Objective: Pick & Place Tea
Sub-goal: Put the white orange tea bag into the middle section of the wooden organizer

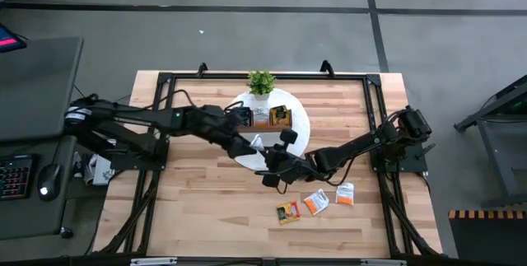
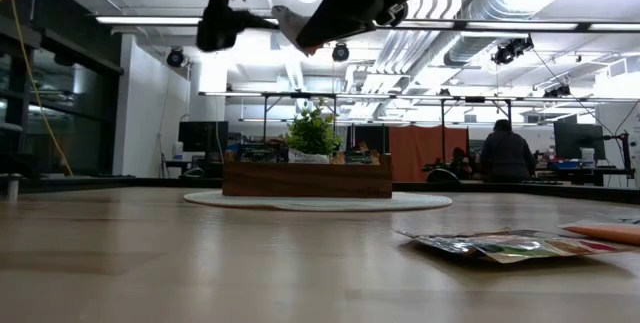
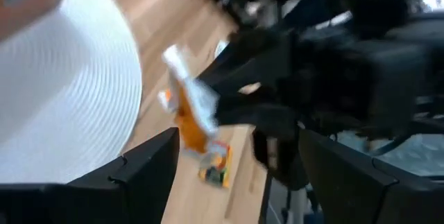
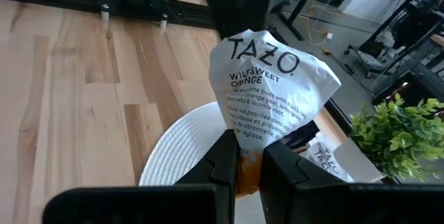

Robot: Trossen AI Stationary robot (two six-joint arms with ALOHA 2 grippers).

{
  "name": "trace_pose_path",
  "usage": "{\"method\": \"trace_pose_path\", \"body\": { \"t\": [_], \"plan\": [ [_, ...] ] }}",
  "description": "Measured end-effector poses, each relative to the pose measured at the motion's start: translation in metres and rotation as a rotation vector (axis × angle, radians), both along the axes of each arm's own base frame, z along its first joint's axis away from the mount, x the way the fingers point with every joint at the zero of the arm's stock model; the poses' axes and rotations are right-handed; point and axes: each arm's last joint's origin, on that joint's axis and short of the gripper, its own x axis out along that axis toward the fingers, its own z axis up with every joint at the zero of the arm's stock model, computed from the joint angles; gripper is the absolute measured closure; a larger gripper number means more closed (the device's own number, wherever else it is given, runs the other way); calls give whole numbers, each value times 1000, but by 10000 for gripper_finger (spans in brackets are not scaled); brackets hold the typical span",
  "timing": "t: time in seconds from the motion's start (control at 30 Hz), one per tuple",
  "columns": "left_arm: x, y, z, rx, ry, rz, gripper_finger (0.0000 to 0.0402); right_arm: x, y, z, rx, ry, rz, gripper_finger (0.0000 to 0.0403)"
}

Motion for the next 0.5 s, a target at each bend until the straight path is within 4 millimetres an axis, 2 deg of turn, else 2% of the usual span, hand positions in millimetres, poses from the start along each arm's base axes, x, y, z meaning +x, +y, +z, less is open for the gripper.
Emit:
{"method": "trace_pose_path", "body": {
  "t": [0.23, 0.5],
  "plan": [
    [9, 0, -14, -40, 70, -6, 108, 0, 1, 0, -3, 13, 36, 373],
    [11, 1, -16, -42, 84, 54, 119, 1, 1, 0, -6, 19, 50, 373]
  ]
}}
